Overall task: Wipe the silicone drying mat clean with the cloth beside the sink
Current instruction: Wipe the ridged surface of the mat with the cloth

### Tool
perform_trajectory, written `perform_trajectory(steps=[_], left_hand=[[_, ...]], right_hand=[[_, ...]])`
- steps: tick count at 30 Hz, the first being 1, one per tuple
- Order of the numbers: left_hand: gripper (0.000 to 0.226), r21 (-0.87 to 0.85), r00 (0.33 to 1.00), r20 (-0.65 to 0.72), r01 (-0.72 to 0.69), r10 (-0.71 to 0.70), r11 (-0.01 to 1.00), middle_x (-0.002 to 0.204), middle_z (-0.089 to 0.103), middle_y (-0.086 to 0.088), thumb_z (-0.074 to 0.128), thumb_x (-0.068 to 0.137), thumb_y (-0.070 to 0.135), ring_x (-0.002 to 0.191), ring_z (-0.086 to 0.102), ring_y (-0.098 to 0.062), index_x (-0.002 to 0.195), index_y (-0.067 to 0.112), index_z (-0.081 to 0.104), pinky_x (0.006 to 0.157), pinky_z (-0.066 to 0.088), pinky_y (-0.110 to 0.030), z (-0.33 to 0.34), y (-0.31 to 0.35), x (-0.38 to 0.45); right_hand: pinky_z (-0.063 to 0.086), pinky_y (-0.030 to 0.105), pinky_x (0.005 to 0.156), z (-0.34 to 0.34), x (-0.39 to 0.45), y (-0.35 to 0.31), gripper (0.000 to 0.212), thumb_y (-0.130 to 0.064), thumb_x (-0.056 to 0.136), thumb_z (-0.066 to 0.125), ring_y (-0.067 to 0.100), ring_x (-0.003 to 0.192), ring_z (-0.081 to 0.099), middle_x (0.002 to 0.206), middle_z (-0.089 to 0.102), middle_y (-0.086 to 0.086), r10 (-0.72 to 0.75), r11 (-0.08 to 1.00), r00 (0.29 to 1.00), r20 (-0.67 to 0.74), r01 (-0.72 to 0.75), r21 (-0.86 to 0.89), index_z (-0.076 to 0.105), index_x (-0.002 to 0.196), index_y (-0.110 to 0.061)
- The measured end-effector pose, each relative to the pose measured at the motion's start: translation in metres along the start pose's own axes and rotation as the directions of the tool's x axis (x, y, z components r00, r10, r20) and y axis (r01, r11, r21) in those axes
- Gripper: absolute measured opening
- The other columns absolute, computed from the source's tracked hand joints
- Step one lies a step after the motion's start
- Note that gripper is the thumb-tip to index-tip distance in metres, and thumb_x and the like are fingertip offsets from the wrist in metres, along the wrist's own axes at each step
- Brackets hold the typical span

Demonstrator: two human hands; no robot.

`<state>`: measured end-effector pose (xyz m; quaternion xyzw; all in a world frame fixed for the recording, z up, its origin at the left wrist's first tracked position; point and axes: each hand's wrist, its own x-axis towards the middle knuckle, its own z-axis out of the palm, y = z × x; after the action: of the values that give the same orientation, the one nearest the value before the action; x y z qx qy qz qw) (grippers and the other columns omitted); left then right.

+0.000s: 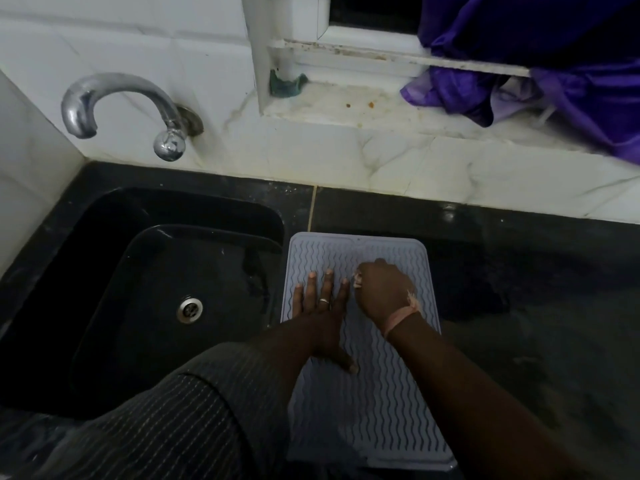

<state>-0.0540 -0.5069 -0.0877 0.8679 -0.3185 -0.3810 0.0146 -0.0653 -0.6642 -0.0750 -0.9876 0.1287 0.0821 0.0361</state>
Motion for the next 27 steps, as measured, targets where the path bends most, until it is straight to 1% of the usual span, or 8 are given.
perform_trajectory(steps=[7,11,14,18,22,25,27], left_hand=[[0.163,0.009,1.0,0.01,-0.007,0.007,1.0,0.136,-0.066,-0.004,0.074,0.049,0.089,0.124,-0.061,-0.036,0.142,0.032,-0.047,0.111,-0.028,-0.063,0.0,-0.001,-0.004],[0.162,0.006,1.0,0.017,-0.01,0.01,1.0,0.138,-0.065,-0.005,0.074,0.052,0.087,0.125,-0.06,-0.036,0.144,0.031,-0.046,0.112,-0.028,-0.061,-0.001,0.001,-0.007],[0.156,0.011,0.999,0.027,-0.03,0.03,0.999,0.139,-0.063,-0.006,0.075,0.059,0.083,0.127,-0.058,-0.037,0.146,0.029,-0.044,0.113,-0.028,-0.058,-0.004,-0.003,-0.01],[0.143,0.037,0.998,0.05,-0.025,0.023,0.999,0.146,-0.056,-0.011,0.07,0.073,0.076,0.134,-0.049,-0.04,0.149,0.026,-0.04,0.116,-0.022,-0.055,-0.008,-0.003,-0.01],[0.142,0.035,0.999,0.048,0.0,-0.001,0.999,0.145,-0.056,-0.01,0.069,0.073,0.077,0.135,-0.049,-0.041,0.149,0.027,-0.04,0.117,-0.02,-0.058,-0.006,-0.001,-0.006],[0.144,0.004,0.999,0.026,-0.019,0.019,1.0,0.144,-0.058,-0.007,0.07,0.071,0.079,0.133,-0.051,-0.038,0.148,0.03,-0.041,0.118,-0.021,-0.058,-0.003,-0.007,-0.002],[0.143,-0.028,0.999,-0.006,-0.039,0.039,0.999,0.146,-0.057,-0.005,0.072,0.071,0.076,0.134,-0.052,-0.036,0.149,0.031,-0.039,0.117,-0.023,-0.057,0.001,-0.009,-0.001]], right_hand=[[0.052,0.036,0.078,0.004,-0.062,-0.003,0.029,-0.036,0.102,0.047,0.026,0.097,0.063,0.109,0.062,0.008,-0.031,0.998,0.999,-0.012,0.032,0.05,0.068,0.108,-0.016],[0.052,0.037,0.075,0.008,-0.091,-0.003,0.026,-0.033,0.101,0.049,0.026,0.095,0.063,0.109,0.063,0.008,-0.044,0.998,0.999,-0.013,0.045,0.034,0.068,0.107,-0.016],[0.051,0.036,0.074,0.01,-0.113,-0.002,0.026,-0.032,0.101,0.048,0.025,0.097,0.063,0.111,0.063,0.007,-0.047,0.998,0.999,0.005,0.046,0.047,0.068,0.108,-0.017],[0.05,0.034,0.074,0.012,-0.136,-0.005,0.025,-0.027,0.101,0.047,0.024,0.099,0.062,0.113,0.061,0.006,-0.055,0.998,0.998,0.03,0.054,0.043,0.068,0.11,-0.016],[0.047,0.034,0.07,0.016,-0.157,-0.006,0.024,-0.026,0.098,0.049,0.025,0.095,0.063,0.108,0.063,0.006,-0.074,0.996,0.996,0.041,0.072,0.047,0.069,0.103,-0.016],[0.05,0.035,0.074,0.021,-0.173,-0.005,0.025,-0.029,0.098,0.051,0.025,0.092,0.066,0.104,0.067,0.006,-0.072,0.992,0.996,0.05,0.067,0.107,0.071,0.097,-0.015],[0.052,0.034,0.077,0.026,-0.184,-0.003,0.025,-0.032,0.098,0.053,0.023,0.091,0.067,0.102,0.068,0.004,-0.053,0.987,0.997,0.064,0.043,0.158,0.072,0.096,-0.016]])
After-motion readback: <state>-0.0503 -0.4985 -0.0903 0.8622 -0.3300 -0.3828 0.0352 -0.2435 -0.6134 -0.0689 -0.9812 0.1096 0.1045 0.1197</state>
